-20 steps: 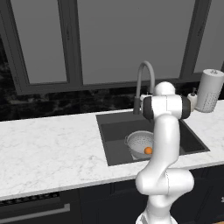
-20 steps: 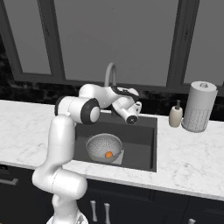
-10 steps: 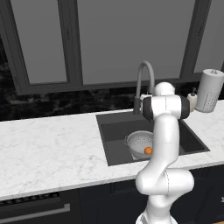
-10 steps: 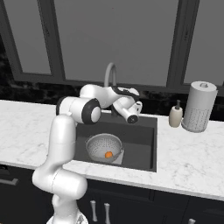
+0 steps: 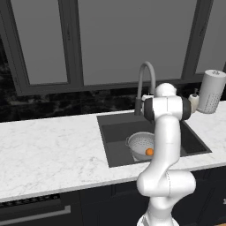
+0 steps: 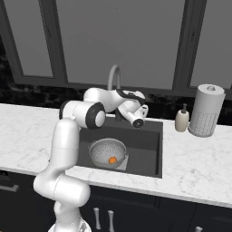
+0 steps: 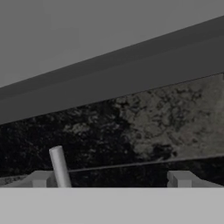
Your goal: Put the colander in the sink, put the tangerine in the colander, and turn on the sink faucet and pour water over the colander.
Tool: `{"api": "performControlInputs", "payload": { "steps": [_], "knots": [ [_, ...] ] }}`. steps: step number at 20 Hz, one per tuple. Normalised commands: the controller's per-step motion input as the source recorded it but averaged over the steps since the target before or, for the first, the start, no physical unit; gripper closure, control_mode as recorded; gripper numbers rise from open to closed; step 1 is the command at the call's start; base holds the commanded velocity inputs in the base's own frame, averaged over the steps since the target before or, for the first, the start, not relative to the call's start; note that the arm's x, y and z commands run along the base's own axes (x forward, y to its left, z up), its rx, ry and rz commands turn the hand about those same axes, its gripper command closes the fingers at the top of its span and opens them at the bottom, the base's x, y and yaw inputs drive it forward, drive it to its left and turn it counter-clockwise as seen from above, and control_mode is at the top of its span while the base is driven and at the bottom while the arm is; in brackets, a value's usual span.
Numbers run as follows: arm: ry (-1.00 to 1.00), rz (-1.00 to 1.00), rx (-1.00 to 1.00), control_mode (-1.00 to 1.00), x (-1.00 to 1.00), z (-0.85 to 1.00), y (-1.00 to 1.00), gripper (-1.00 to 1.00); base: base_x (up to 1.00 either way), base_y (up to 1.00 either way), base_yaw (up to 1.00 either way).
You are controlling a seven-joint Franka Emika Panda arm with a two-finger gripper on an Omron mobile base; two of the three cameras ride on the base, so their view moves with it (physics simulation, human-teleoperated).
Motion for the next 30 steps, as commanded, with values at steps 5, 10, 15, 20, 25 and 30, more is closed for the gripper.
{"api": "performControlInputs", "payload": {
  "steps": [5,10,15,20,25,30],
  "knots": [
    [0.00,0.00,0.00,-1.00,0.02,0.00,-0.08,-1.00,0.00,0.00,0.00],
    [0.00,0.00,0.00,-1.00,0.00,0.00,-0.11,-1.00,0.00,0.00,0.00],
    [0.00,0.00,0.00,-1.00,0.00,0.00,-0.28,-1.00,0.00,0.00,0.00],
    [0.00,0.00,0.00,-1.00,0.00,0.00,-0.46,-1.00,0.00,0.00,0.00],
    [0.00,0.00,0.00,-1.00,0.00,0.00,-0.53,-1.00,0.00,0.00,0.00],
    [0.00,0.00,0.00,-1.00,0.00,0.00,-0.73,-1.00,0.00,0.00,0.00]
  ]
}}
